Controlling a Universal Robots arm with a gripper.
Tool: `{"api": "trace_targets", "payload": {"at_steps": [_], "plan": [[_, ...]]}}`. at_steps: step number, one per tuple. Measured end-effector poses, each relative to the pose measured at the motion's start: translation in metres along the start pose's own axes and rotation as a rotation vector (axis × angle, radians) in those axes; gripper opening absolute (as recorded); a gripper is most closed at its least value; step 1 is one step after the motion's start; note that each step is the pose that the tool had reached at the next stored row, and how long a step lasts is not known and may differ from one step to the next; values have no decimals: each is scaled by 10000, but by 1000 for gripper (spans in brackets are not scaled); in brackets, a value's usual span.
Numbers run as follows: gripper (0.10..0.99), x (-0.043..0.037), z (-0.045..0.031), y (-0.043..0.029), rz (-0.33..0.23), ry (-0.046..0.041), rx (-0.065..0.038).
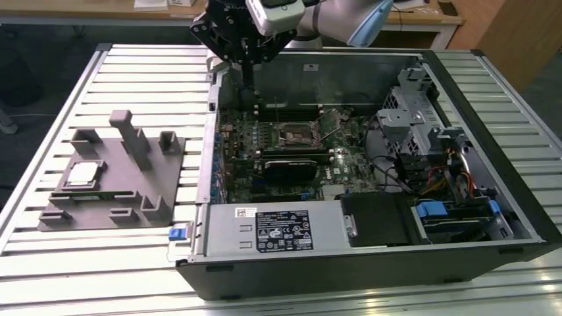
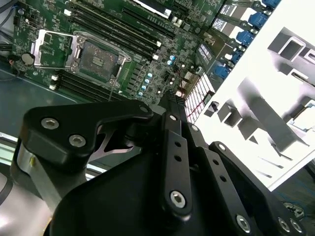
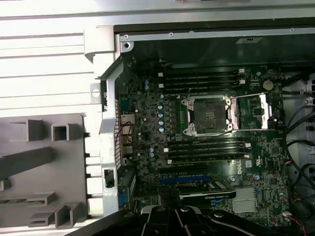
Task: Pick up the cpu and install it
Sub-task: 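Reach for the cpu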
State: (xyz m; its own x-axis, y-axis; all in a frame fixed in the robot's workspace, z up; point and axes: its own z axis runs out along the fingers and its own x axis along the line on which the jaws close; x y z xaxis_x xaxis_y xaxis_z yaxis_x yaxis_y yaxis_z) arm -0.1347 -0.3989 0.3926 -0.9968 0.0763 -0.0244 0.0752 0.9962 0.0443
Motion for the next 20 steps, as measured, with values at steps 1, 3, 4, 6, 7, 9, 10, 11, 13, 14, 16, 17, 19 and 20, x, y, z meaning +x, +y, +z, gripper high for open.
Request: {"api": "trace_targets", "payload": {"at_steps": [1,3,4,6,7,9,10,11,13,14,16,17,19,20], "plan": [[106,3,0,0,0,0,0],[106,10,1,-1,-1,0,-1],[106,13,1,-1,-1,0,0],[106,19,2,-2,-1,0,0],[106,23,2,-2,-1,0,-1],[106,31,3,-3,-1,0,0],[106,34,3,-3,-1,0,0],[106,38,3,-3,-1,0,0],[106,45,3,-3,-1,0,0],[106,48,4,-4,-1,0,0],[106,55,4,-4,-1,0,0],[106,59,4,-5,-1,0,-1],[106,68,5,-5,-1,0,-1],[106,71,5,-6,-1,0,0]]}}
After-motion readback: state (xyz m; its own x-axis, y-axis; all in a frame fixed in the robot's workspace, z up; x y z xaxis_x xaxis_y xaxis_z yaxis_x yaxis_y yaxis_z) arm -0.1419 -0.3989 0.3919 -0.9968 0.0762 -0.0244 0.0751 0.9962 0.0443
